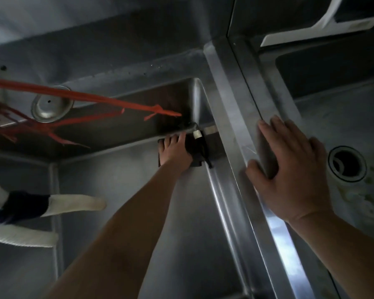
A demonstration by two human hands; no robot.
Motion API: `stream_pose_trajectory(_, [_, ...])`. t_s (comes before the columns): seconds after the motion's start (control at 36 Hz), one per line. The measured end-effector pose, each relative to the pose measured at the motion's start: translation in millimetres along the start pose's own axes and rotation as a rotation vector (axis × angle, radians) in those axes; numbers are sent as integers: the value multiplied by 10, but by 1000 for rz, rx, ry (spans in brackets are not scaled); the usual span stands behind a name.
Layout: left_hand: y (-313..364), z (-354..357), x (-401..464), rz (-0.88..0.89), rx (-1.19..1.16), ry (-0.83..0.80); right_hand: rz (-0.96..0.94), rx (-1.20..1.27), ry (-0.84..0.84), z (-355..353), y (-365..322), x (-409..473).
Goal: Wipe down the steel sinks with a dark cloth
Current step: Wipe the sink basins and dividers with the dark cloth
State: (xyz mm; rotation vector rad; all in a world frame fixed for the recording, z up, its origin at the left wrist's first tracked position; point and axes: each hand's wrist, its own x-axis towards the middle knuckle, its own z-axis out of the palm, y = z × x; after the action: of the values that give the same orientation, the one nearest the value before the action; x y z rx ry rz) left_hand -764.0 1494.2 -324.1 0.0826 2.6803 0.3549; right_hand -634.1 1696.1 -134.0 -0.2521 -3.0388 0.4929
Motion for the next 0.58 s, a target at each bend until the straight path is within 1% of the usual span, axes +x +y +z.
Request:
stream_pose_trajectory(0.08, [44, -68, 16, -41, 67, -29, 0, -5, 15, 28, 24, -7])
stream_pose_trajectory(0.17, [84, -115, -93, -95, 190, -81, 0, 7, 12, 22, 16, 13])
stream_pose_trajectory(0.22, [57, -78, -287, -115, 180, -142, 6, 7, 1, 7, -1, 23])
stream_pose_trajectory(0.31, [-78, 81, -757, -130, -19, -199, 8, 2, -12, 4, -19, 10])
stream_pose_trajectory(0.42, [-299, 370, -1404, -134, -238, -196, 8, 7, -6, 15, -1, 9])
stream_pose_trajectory(0.47, [-403, 517, -1648, -188, -346, -191, 5, 6, -9, 22, 6, 7])
stream_pose_trajectory(0.58, [-496, 725, -1933, -373, -636, -154, 4, 4, -6, 28, 7, 1])
